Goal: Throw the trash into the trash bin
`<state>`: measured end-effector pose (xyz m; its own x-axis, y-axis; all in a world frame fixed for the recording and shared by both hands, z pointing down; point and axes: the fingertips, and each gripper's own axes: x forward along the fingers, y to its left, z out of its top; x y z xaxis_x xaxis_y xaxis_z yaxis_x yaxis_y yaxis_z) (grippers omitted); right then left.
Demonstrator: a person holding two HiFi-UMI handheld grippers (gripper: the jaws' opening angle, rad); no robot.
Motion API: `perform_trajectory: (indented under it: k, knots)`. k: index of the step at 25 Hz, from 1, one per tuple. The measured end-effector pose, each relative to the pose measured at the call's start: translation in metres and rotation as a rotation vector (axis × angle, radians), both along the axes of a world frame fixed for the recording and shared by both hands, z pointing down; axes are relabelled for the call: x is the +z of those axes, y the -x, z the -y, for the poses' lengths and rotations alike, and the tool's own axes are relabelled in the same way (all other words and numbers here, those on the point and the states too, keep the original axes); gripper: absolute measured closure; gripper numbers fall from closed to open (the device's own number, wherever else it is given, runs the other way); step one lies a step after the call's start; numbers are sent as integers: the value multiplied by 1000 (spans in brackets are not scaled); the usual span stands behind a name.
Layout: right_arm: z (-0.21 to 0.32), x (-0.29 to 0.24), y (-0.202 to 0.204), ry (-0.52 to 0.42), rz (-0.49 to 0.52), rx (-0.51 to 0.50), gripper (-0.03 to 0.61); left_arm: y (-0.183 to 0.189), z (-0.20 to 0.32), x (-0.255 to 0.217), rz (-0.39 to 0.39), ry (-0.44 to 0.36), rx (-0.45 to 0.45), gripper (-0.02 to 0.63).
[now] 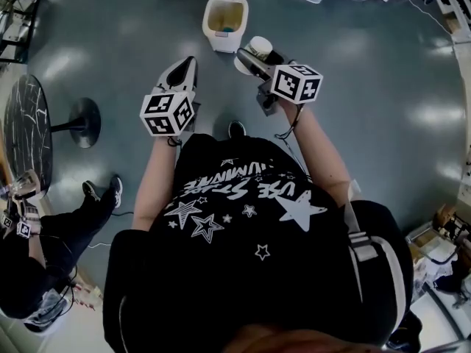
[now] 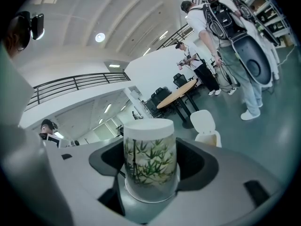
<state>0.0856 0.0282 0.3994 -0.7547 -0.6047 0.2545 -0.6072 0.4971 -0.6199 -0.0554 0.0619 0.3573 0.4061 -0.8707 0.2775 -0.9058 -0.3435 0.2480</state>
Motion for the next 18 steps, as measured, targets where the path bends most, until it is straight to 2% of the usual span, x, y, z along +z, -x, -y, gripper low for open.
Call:
perform_trajectory:
  k: [8,14,18]
  knots:
    - [3,5,-6,11,7,-5,253,-15,10,-3,2,-6,22,603]
    - [20,-2,-9,-8,-1,38,253,-14,30,0,4,-6,49,603]
    - [32,5,-8,14,6,53,253,-12,52,0,-7,-10,71,603]
